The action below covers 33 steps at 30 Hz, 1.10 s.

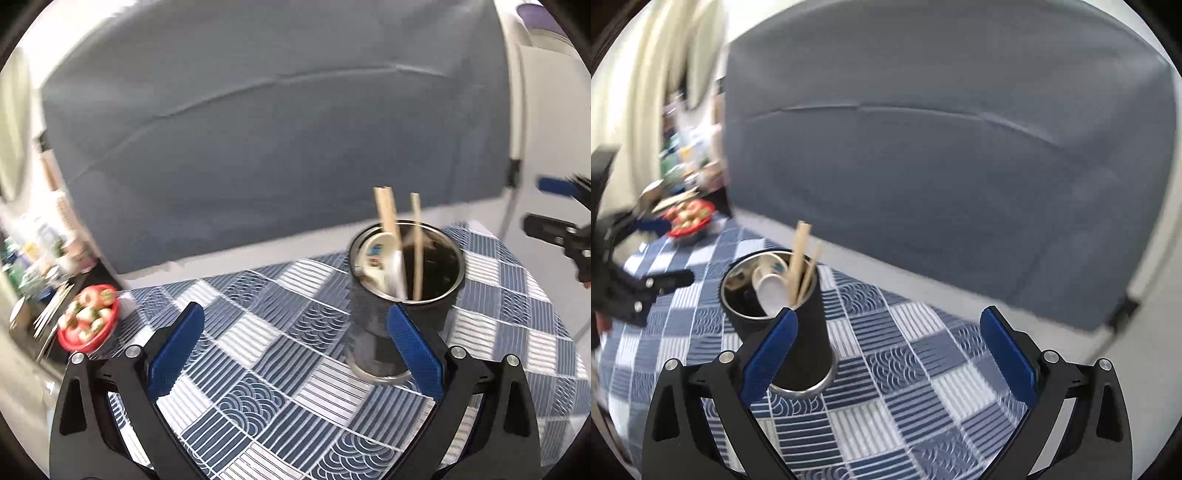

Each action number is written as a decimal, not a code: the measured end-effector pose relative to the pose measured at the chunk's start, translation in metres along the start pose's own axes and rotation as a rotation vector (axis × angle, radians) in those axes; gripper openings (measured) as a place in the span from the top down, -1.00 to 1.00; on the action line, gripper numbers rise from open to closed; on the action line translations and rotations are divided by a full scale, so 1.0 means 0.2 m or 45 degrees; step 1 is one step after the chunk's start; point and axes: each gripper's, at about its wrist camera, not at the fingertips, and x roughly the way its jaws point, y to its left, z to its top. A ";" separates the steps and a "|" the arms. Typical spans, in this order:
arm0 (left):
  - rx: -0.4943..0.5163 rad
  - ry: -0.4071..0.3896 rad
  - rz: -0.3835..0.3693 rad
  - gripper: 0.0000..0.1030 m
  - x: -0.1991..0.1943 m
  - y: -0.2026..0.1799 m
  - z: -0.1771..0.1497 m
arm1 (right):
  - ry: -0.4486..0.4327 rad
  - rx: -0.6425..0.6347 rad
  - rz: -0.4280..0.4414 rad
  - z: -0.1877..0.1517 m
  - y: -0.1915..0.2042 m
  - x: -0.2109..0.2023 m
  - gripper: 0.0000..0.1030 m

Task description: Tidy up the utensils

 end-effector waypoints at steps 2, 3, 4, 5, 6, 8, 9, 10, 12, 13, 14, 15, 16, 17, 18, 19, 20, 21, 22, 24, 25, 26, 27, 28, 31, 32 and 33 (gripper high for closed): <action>-0.046 0.013 -0.015 -0.89 -0.02 0.01 -0.04 | 0.030 0.053 -0.009 -0.04 0.00 -0.02 -0.85; -0.061 0.019 -0.018 -0.89 -0.02 0.02 -0.06 | 0.054 0.074 -0.013 -0.06 0.01 -0.03 -0.85; -0.079 0.034 -0.010 -0.89 -0.04 0.02 -0.09 | 0.069 0.089 -0.025 -0.09 0.02 -0.04 -0.85; -0.087 0.045 -0.008 -0.89 -0.05 0.02 -0.10 | 0.077 0.099 -0.037 -0.11 0.03 -0.06 -0.85; -0.105 0.068 -0.020 -0.89 -0.06 0.03 -0.12 | 0.099 0.117 -0.063 -0.13 0.05 -0.08 -0.85; -0.161 0.107 -0.036 -0.89 -0.09 0.05 -0.15 | 0.121 0.162 -0.086 -0.16 0.08 -0.11 -0.85; -0.185 0.114 -0.035 -0.89 -0.13 0.06 -0.16 | 0.140 0.203 -0.099 -0.17 0.10 -0.14 -0.85; -0.198 0.123 -0.020 -0.89 -0.15 0.06 -0.17 | 0.154 0.228 -0.106 -0.19 0.11 -0.16 -0.85; -0.222 0.156 0.040 -0.88 -0.21 0.07 -0.20 | 0.188 0.250 -0.128 -0.22 0.17 -0.22 -0.85; -0.227 0.176 0.037 -0.88 -0.23 0.07 -0.21 | 0.200 0.251 -0.137 -0.23 0.19 -0.25 -0.85; -0.220 0.193 0.027 -0.89 -0.26 0.07 -0.22 | 0.222 0.264 -0.151 -0.25 0.21 -0.28 -0.85; -0.212 0.210 0.014 -0.89 -0.30 0.07 -0.22 | 0.240 0.281 -0.154 -0.26 0.23 -0.31 -0.85; -0.216 0.225 0.014 -0.89 -0.33 0.07 -0.23 | 0.259 0.302 -0.153 -0.27 0.25 -0.35 -0.85; -0.217 0.255 0.013 -0.89 -0.35 0.06 -0.24 | 0.278 0.317 -0.162 -0.28 0.26 -0.36 -0.85; -0.226 0.308 -0.009 -0.89 -0.37 0.07 -0.25 | 0.298 0.344 -0.188 -0.29 0.26 -0.40 -0.85; -0.237 0.336 -0.019 -0.89 -0.38 0.07 -0.26 | 0.308 0.361 -0.205 -0.29 0.27 -0.43 -0.85; -0.237 0.357 -0.020 -0.89 -0.40 0.07 -0.27 | 0.317 0.371 -0.220 -0.30 0.28 -0.46 -0.85; -0.232 0.359 -0.014 -0.89 -0.42 0.07 -0.27 | 0.324 0.374 -0.238 -0.31 0.29 -0.50 -0.85; -0.224 0.364 -0.005 -0.89 -0.45 0.07 -0.28 | 0.331 0.388 -0.253 -0.31 0.30 -0.53 -0.85; -0.216 0.376 -0.021 -0.89 -0.49 0.06 -0.29 | 0.338 0.417 -0.245 -0.32 0.32 -0.60 -0.85; -0.232 0.391 -0.033 -0.89 -0.51 0.07 -0.29 | 0.340 0.417 -0.243 -0.33 0.33 -0.61 -0.85; -0.240 0.404 -0.046 -0.89 -0.53 0.07 -0.30 | 0.342 0.410 -0.252 -0.34 0.35 -0.65 -0.85; -0.245 0.411 -0.045 -0.88 -0.55 0.07 -0.32 | 0.341 0.403 -0.258 -0.35 0.37 -0.66 -0.85; -0.246 0.405 -0.033 -0.88 -0.56 0.07 -0.33 | 0.341 0.395 -0.261 -0.35 0.38 -0.68 -0.85; -0.222 0.375 -0.016 -0.89 -0.61 0.04 -0.34 | 0.329 0.395 -0.279 -0.40 0.42 -0.71 -0.85; -0.212 0.358 -0.018 -0.88 -0.63 0.03 -0.34 | 0.332 0.411 -0.270 -0.41 0.42 -0.71 -0.85; -0.200 0.342 -0.017 -0.88 -0.65 0.02 -0.34 | 0.331 0.428 -0.251 -0.42 0.42 -0.72 -0.85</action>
